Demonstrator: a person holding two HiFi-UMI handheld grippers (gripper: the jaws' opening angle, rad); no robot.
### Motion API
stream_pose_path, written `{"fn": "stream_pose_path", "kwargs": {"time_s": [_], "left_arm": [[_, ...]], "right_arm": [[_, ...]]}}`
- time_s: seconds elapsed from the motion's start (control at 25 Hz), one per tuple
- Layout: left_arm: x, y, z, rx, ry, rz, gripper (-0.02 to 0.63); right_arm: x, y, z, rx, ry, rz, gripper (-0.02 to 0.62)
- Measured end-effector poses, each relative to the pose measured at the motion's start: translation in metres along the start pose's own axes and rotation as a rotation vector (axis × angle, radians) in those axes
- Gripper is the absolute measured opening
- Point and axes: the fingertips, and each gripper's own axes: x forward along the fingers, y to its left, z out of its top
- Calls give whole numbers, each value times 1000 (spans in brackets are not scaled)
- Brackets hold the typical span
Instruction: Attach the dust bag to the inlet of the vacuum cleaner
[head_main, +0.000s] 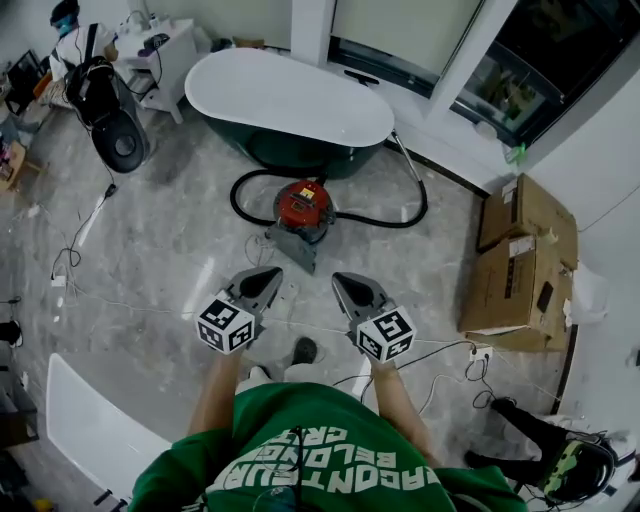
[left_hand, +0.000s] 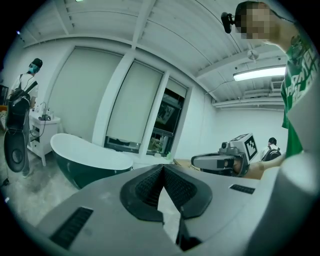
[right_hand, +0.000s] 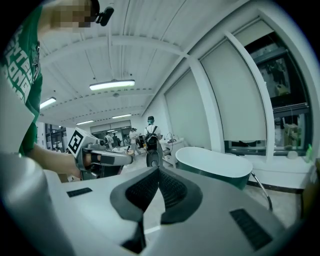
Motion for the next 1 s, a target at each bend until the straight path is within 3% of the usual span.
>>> {"fn": "stream_pose_path", "kwargs": {"time_s": [0.24, 0.56, 0.76, 1.0], "left_arm": [[-41, -8, -22, -11, -3, -23, 3], [-109, -25, -40, -11, -101, -78, 3], [-144, -33, -59, 17, -117, -42, 3], [-178, -36, -80, -39, -109, -18, 3]], "right_arm": [[0, 31, -13, -4, 31, -16, 8], [-1, 107, -38, -21, 93, -37, 8], [-5, 149, -57, -41, 130, -40, 8], [-11, 177, -75, -26, 158, -52, 8]]}}
